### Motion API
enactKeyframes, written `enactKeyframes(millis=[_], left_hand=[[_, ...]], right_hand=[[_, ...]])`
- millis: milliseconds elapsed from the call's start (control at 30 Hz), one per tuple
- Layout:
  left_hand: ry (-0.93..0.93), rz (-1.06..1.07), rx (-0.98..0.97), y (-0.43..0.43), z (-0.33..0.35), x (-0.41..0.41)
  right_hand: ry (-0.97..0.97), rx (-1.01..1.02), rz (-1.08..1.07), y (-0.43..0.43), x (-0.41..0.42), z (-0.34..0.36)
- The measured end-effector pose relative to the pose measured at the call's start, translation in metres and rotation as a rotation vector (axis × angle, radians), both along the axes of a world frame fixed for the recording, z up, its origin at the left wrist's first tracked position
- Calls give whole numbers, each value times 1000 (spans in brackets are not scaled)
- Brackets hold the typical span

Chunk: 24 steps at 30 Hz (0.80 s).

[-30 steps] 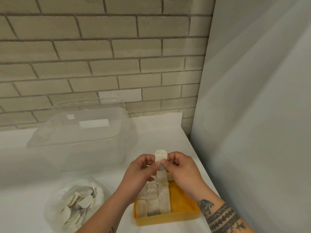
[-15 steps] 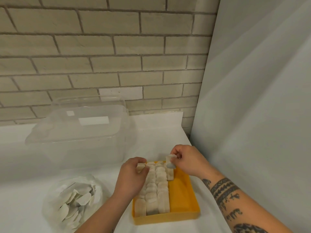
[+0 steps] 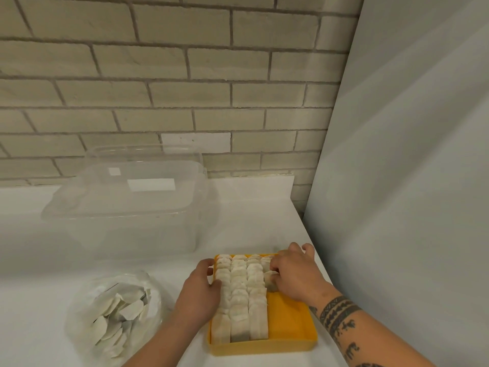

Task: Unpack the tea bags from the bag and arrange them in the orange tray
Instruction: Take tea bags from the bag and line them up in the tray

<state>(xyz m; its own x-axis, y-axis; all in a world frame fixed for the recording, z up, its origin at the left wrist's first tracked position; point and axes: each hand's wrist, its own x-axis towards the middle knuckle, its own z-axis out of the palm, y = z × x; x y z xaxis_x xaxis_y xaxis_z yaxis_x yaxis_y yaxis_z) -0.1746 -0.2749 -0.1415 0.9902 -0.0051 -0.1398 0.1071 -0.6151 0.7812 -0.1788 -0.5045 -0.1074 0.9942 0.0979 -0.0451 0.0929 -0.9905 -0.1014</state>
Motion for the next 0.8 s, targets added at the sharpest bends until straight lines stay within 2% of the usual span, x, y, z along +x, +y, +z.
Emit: enactKeyframes(millis=[200, 400, 800], left_hand=[[-5, 1, -1, -1, 0, 1], [-7, 0, 5, 0, 1, 0], [10, 4, -15, 0, 1, -1]], right_hand=[[-53, -77, -55, -1, 8, -8], [-75, 2, -149, 3, 11, -12], [-132, -31, -251, 4, 6, -16]])
